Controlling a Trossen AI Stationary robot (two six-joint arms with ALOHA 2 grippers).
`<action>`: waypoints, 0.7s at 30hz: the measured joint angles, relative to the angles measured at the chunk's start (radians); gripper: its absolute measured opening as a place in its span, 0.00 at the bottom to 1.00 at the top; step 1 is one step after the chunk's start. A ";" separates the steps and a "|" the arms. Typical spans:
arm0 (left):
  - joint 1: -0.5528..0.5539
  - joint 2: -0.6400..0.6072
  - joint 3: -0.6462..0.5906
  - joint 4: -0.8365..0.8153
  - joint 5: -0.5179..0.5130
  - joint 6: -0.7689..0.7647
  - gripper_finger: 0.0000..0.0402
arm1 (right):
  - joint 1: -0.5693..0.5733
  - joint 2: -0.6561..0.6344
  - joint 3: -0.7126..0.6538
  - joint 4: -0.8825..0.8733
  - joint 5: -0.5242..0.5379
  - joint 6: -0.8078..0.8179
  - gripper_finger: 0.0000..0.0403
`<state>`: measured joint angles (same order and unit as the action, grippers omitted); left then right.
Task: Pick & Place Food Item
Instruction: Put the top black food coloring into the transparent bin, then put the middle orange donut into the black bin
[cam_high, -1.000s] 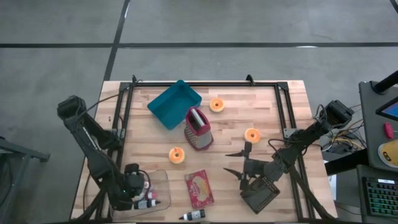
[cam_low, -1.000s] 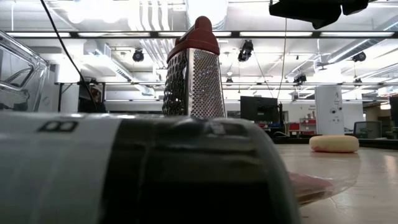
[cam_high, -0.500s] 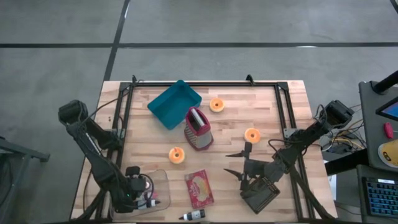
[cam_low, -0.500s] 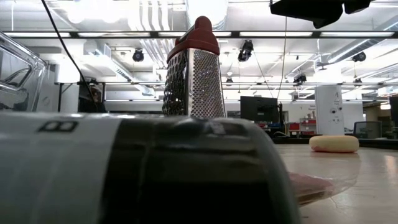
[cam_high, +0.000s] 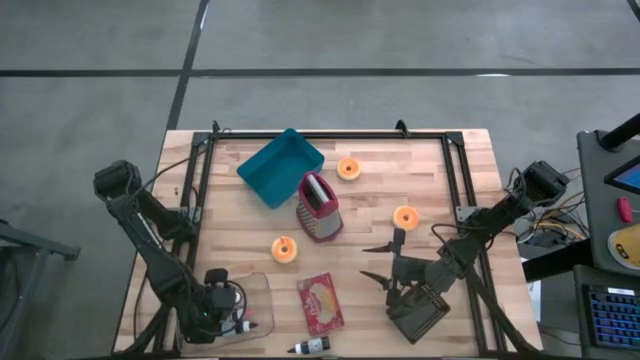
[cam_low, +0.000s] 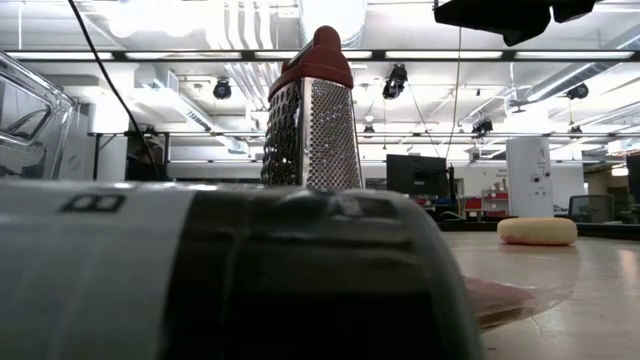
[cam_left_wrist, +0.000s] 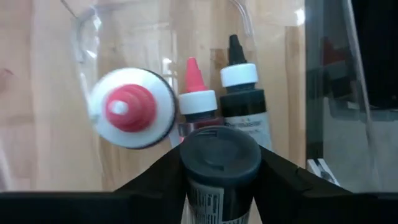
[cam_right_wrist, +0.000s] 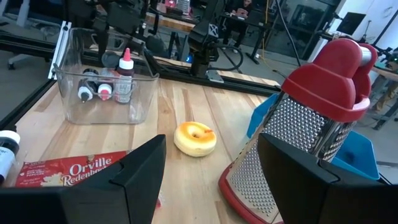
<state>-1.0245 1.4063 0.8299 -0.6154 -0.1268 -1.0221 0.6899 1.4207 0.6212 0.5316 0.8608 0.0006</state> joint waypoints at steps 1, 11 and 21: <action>0.000 0.000 0.000 -0.003 -0.004 0.000 0.41 | 0.000 0.000 0.000 0.000 0.000 0.000 0.62; 0.000 -0.002 0.000 -0.006 -0.011 -0.007 0.53 | 0.000 0.000 0.000 0.000 0.000 0.000 0.62; 0.000 -0.032 0.000 -0.006 -0.020 0.006 0.60 | 0.000 0.000 0.000 0.000 -0.002 0.000 0.62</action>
<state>-1.0245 1.3748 0.8299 -0.6211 -0.1467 -1.0160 0.6895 1.4208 0.6212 0.5312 0.8589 0.0002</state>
